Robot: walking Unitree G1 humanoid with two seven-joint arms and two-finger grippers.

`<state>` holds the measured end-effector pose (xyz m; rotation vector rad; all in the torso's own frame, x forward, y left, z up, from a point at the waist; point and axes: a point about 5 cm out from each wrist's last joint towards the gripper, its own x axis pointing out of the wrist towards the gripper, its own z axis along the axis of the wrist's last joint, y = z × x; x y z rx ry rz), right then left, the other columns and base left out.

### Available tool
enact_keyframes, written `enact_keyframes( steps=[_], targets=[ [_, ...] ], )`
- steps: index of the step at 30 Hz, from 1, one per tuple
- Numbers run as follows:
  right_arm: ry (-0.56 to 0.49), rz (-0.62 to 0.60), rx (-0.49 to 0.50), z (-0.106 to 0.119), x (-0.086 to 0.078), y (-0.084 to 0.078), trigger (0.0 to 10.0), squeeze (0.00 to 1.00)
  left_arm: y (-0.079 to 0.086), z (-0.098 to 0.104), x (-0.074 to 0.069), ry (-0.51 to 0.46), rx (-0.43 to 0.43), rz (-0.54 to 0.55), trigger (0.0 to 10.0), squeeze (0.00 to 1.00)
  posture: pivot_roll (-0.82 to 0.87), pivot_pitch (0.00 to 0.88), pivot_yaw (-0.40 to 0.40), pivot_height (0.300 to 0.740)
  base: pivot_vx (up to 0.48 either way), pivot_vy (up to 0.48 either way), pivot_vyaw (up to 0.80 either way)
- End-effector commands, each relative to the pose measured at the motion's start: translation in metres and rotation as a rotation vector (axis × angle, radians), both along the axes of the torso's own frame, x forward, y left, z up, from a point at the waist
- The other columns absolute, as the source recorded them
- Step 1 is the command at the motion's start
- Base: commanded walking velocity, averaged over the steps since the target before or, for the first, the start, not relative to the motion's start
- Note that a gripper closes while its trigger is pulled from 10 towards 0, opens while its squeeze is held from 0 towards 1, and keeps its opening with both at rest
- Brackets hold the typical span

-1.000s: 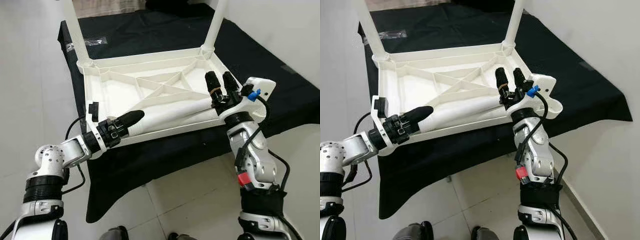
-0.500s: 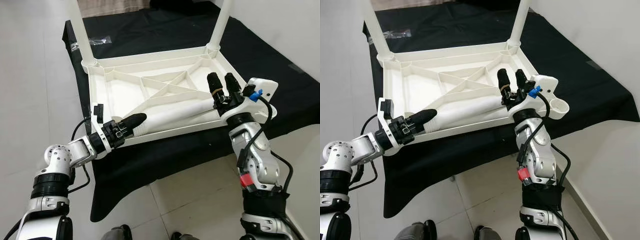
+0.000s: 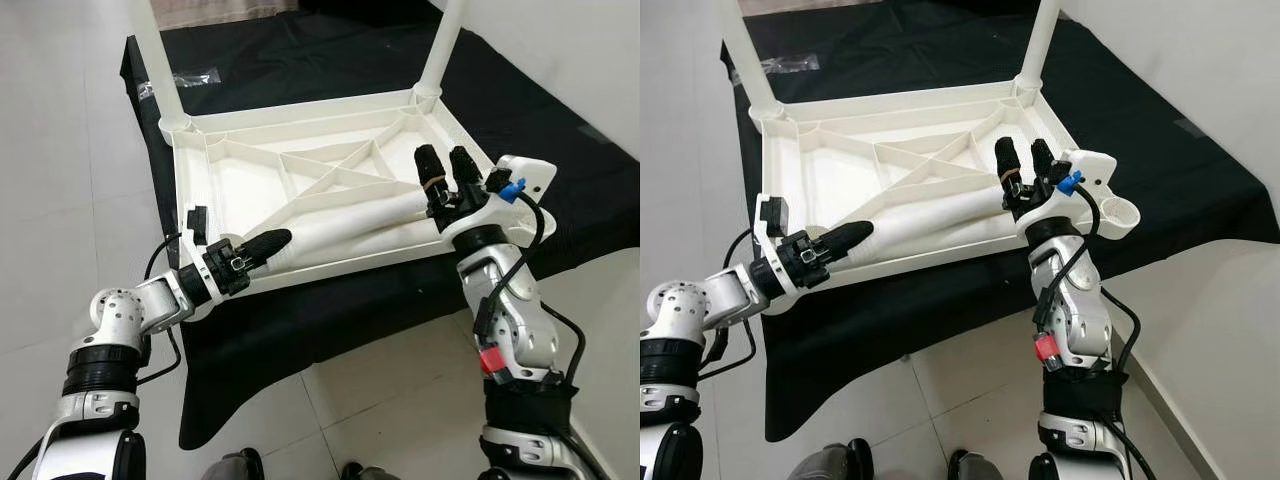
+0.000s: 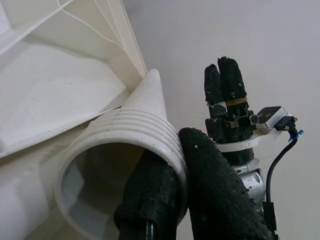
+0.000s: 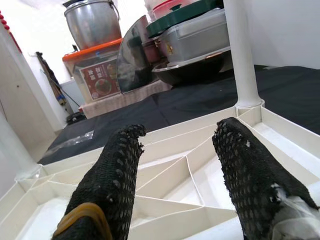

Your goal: Building children table

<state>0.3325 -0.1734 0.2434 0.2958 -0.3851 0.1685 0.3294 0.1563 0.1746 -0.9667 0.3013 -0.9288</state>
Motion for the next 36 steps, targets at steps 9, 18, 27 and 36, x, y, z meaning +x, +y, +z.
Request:
enact_keyframes(
  steps=[9,18,27,36],
  targets=[
    [-0.108,0.061,0.101,0.033,-0.001,0.007,10.0,0.00,0.008,0.006,-0.007,-0.017,-0.002,0.033,0.0,0.00,0.05,0.176,-0.052,0.740,0.000,0.000,0.00],
    [-0.108,0.084,0.196,0.041,0.003,0.013,10.0,0.00,0.007,0.033,-0.015,-0.108,-0.040,0.046,0.0,0.00,0.06,0.157,-0.062,0.740,0.000,0.000,0.00],
    [-0.077,0.197,0.391,0.071,0.009,0.015,10.0,0.00,0.017,0.056,-0.026,-0.204,-0.047,0.140,0.0,0.00,0.07,0.138,-0.076,0.740,0.000,0.000,0.00],
    [-0.053,0.451,0.513,0.074,0.001,0.029,10.0,0.00,0.024,0.076,-0.039,-0.285,-0.022,0.203,10.0,0.00,0.07,0.130,-0.085,0.740,0.000,0.000,0.00]
  ],
)
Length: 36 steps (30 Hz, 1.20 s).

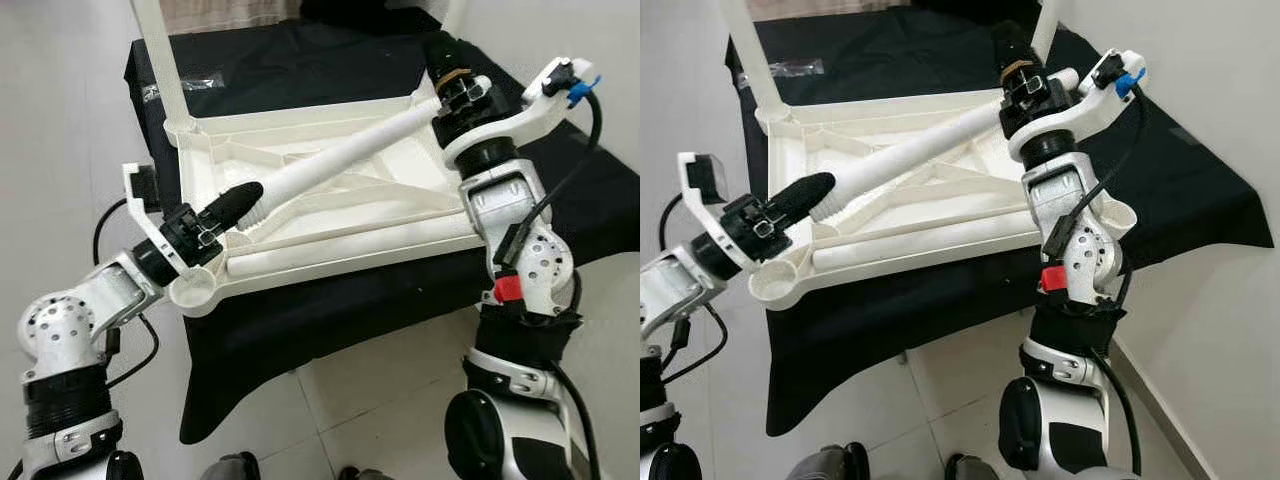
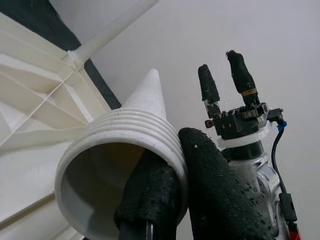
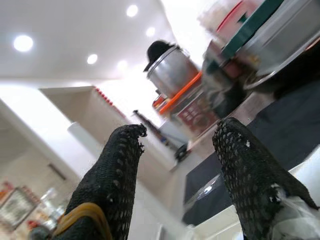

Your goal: Building children table

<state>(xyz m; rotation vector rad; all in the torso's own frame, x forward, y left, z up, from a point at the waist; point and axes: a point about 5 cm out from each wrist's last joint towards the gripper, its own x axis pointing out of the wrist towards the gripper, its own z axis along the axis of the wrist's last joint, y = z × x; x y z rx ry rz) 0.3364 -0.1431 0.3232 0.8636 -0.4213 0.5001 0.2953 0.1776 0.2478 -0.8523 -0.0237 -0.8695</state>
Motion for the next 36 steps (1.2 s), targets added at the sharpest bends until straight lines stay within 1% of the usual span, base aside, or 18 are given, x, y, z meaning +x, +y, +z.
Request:
enact_keyframes(
  steps=[1,2,3,4,5,6,7,8,10,11,12,16,19,21,25,26,27,36],
  targets=[
    [0.006,0.030,0.015,-0.006,-0.003,-0.002,10.0,0.00,0.003,0.003,-0.005,-0.018,-0.011,0.007,10.0,0.00,0.07,0.130,-0.085,0.740,0.000,0.000,0.00],
    [0.055,0.051,0.021,-0.022,-0.002,-0.001,10.0,1.00,0.007,0.007,-0.009,-0.031,-0.004,0.037,10.0,0.00,0.08,0.126,-0.092,0.740,0.000,0.000,0.00],
    [0.087,0.055,0.029,-0.033,-0.002,-0.001,10.0,1.00,0.010,0.009,-0.011,-0.038,0.001,0.056,10.0,0.00,0.08,0.126,-0.092,0.740,0.000,0.000,0.00],
    [0.087,0.055,0.029,-0.033,-0.002,-0.001,10.0,1.00,0.010,0.009,-0.011,-0.038,0.001,0.056,10.0,0.00,0.08,0.126,-0.092,0.740,0.000,0.000,0.00],
    [0.110,0.058,0.034,-0.039,-0.002,-0.001,10.0,1.00,0.012,0.010,-0.012,-0.042,0.005,0.069,10.0,0.00,0.08,0.126,-0.094,0.740,0.000,0.000,0.00],
    [0.151,0.091,0.081,-0.052,-0.002,-0.002,10.0,1.00,0.017,0.011,-0.016,-0.045,0.026,0.108,10.0,0.00,0.08,0.123,-0.104,0.740,0.000,0.000,0.00],
    [0.151,0.091,0.081,-0.052,-0.002,-0.002,10.0,1.00,0.017,0.011,-0.016,-0.045,0.026,0.108,10.0,0.00,0.08,0.123,-0.104,0.740,0.000,0.000,0.00],
    [0.172,0.115,0.114,-0.058,-0.003,-0.002,10.0,1.00,0.020,0.011,-0.018,-0.046,0.040,0.132,10.0,0.00,0.08,0.123,-0.104,0.740,0.000,0.000,0.00],
    [0.172,0.115,0.114,-0.058,-0.003,-0.002,10.0,1.00,0.020,0.011,-0.018,-0.046,0.040,0.132,10.0,0.00,0.08,0.123,-0.104,0.740,0.000,0.000,0.00],
    [0.198,0.140,0.132,-0.065,-0.003,-0.003,10.0,1.00,0.024,0.011,-0.020,-0.044,0.044,0.157,10.0,0.00,0.09,0.122,-0.110,0.740,0.000,0.000,0.00],
    [0.226,0.170,0.147,-0.072,-0.003,-0.001,10.0,0.00,0.027,0.011,-0.022,-0.041,0.044,0.179,10.0,0.00,0.09,0.119,-0.113,0.740,0.000,0.000,0.00],
    [0.267,0.211,0.170,-0.081,-0.004,0.007,10.0,0.00,0.026,0.011,-0.026,-0.037,0.021,0.188,10.0,0.00,0.09,0.116,-0.111,0.740,0.000,0.000,0.00],
    [0.279,0.323,0.246,-0.080,-0.006,0.021,10.0,0.00,0.013,0.009,-0.029,-0.035,0.010,0.161,10.0,0.00,0.09,0.110,-0.115,0.740,0.000,0.000,0.00],
    [0.285,0.374,0.280,-0.079,-0.008,0.026,10.0,0.00,0.007,0.008,-0.030,-0.037,0.000,0.145,10.0,0.00,0.09,0.110,-0.115,0.740,0.000,0.000,0.00],
    [0.307,0.392,0.307,-0.081,-0.008,0.031,10.0,0.00,-0.001,0.007,-0.031,-0.033,-0.018,0.116,10.0,0.00,0.09,0.111,-0.114,0.740,0.000,0.000,0.00],
    [0.315,0.402,0.321,-0.081,-0.008,0.033,10.0,0.00,-0.005,0.006,-0.031,-0.028,-0.032,0.103,10.0,0.00,0.09,0.111,-0.117,0.740,0.000,0.000,0.00],
    [0.322,0.416,0.329,-0.081,-0.007,0.037,10.0,0.00,-0.014,0.003,-0.033,-0.017,-0.032,0.075,10.0,0.00,0.09,0.110,-0.118,0.740,0.000,0.000,0.00],
    [0.319,0.451,0.339,-0.080,-0.004,0.040,10.0,0.00,-0.030,-0.007,-0.041,0.025,-0.046,0.006,10.0,0.00,0.09,0.109,-0.116,0.740,0.000,0.000,0.00]
  ],
)
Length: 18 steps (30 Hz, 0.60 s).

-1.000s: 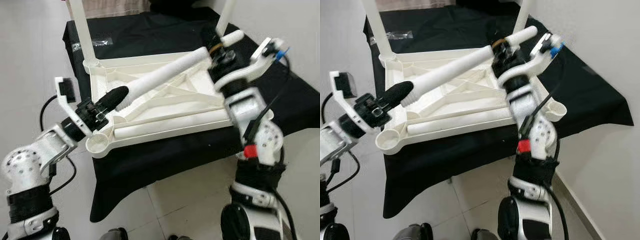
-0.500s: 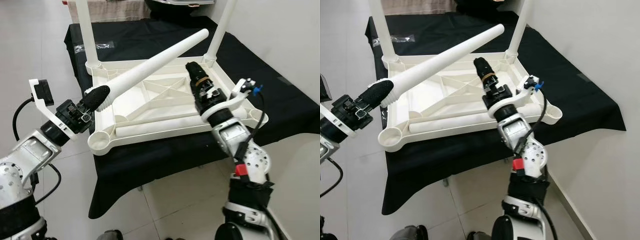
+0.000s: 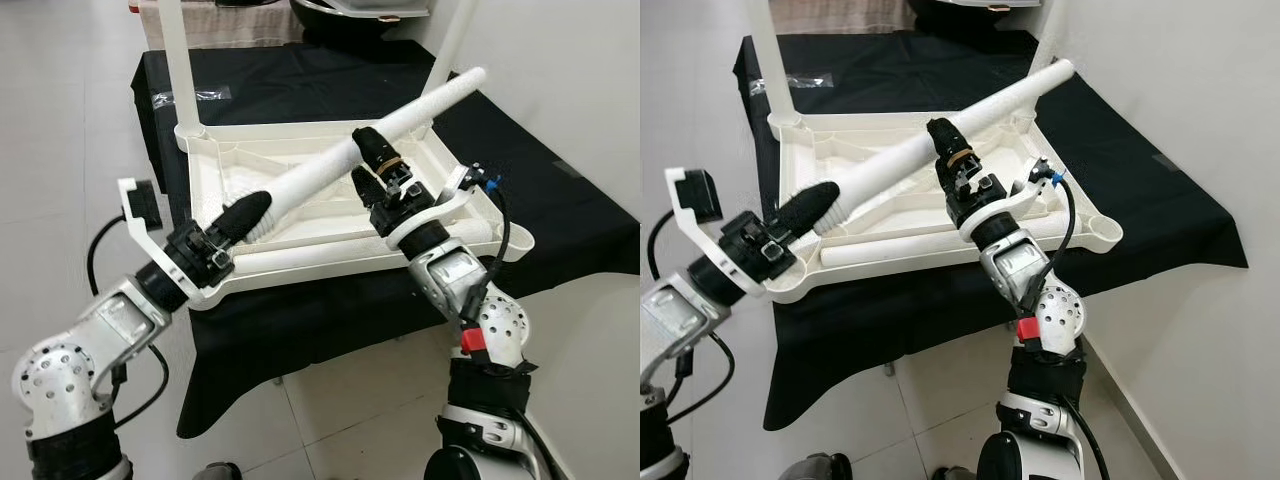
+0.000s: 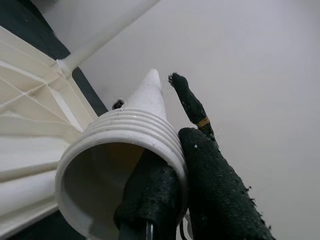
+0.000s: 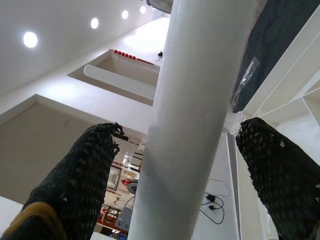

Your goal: Building children table

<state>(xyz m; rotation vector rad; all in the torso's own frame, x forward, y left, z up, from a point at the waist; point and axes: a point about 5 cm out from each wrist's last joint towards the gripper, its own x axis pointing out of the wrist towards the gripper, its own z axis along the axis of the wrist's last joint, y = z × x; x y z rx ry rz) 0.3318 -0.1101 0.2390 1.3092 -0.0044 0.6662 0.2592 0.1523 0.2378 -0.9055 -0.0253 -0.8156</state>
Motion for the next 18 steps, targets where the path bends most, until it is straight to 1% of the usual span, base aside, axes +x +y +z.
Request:
enact_keyframes(
  steps=[1,3,7,11,18],
  targets=[
    [-0.010,0.030,0.049,0.005,0.000,0.007,10.0,0.00,-0.005,0.002,-0.005,-0.015,-0.004,-0.035,10.0,0.00,0.09,0.109,-0.116,0.740,0.000,0.000,0.00],
    [-0.017,0.039,0.054,0.007,0.002,0.008,10.0,0.00,-0.009,-0.001,-0.007,0.001,-0.008,-0.052,10.0,0.00,0.08,0.109,-0.116,0.740,0.000,0.000,0.00],
    [-0.019,0.047,0.058,0.009,0.003,0.010,10.0,0.00,-0.012,-0.003,-0.008,0.011,-0.019,-0.062,10.0,0.00,0.09,0.111,-0.118,0.740,0.000,0.000,0.00],
    [-0.021,0.052,0.075,0.012,0.004,0.013,10.0,0.00,-0.021,-0.005,-0.013,0.020,-0.022,-0.088,10.0,0.00,0.09,0.114,-0.116,0.740,0.000,0.000,0.00],
    [-0.028,0.060,0.089,0.014,0.004,0.016,10.0,0.00,-0.025,-0.005,-0.014,0.024,-0.033,-0.098,10.0,0.00,0.08,0.116,-0.115,0.740,0.000,0.000,0.00]
  ],
)
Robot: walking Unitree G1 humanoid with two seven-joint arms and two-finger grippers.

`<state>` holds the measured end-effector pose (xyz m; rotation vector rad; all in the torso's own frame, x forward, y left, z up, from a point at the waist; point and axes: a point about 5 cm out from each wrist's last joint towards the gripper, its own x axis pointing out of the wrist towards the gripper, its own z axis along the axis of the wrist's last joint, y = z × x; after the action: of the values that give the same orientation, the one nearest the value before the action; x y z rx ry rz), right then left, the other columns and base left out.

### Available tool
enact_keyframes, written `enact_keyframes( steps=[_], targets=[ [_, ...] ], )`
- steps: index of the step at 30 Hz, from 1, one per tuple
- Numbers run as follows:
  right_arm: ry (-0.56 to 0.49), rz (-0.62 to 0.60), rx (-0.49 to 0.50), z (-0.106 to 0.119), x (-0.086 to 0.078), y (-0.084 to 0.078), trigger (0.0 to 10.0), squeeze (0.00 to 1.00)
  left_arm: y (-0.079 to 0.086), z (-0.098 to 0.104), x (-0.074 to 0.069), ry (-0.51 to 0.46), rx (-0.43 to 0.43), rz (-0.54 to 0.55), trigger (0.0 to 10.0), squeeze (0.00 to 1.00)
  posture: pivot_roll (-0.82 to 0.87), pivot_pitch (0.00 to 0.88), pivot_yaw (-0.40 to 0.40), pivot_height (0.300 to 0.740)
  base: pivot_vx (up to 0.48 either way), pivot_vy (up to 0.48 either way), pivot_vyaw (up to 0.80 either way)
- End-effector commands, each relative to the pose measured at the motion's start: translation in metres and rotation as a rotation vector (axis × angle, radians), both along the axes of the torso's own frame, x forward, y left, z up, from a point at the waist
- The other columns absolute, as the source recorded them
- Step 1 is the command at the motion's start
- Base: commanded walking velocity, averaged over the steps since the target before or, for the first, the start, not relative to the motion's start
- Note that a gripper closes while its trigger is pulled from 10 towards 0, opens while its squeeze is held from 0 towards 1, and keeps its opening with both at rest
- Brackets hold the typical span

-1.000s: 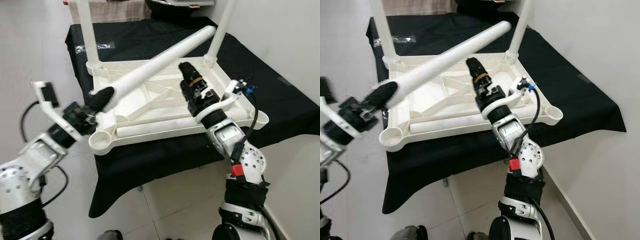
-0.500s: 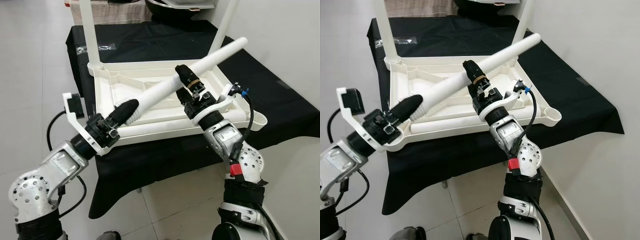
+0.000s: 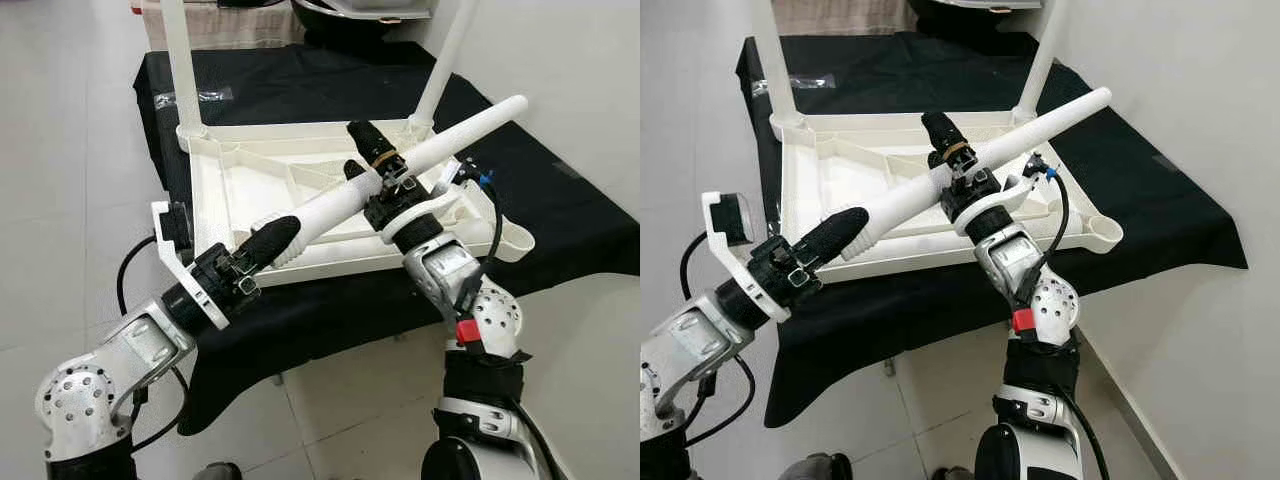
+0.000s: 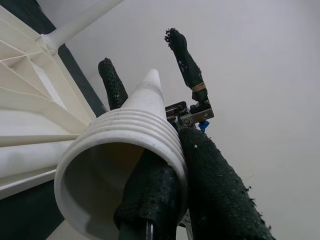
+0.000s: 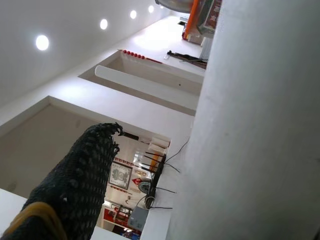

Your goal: Building children table

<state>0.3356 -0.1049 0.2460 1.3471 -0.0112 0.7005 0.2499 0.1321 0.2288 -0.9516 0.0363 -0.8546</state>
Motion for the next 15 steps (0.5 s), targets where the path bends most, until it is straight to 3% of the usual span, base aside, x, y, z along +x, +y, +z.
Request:
enact_keyframes(
  steps=[1,15],
  targets=[
    [-0.017,0.035,0.048,0.007,0.000,0.013,10.0,0.00,-0.006,0.004,-0.005,-0.022,-0.013,-0.035,10.0,0.00,0.08,0.117,-0.117,0.740,0.000,0.000,0.00],
    [-0.042,0.151,0.085,0.010,-0.016,0.022,10.0,0.00,-0.010,0.001,-0.009,-0.001,-0.005,-0.064,10.0,0.00,0.08,0.122,-0.122,0.740,0.000,0.000,0.00]
  ],
)
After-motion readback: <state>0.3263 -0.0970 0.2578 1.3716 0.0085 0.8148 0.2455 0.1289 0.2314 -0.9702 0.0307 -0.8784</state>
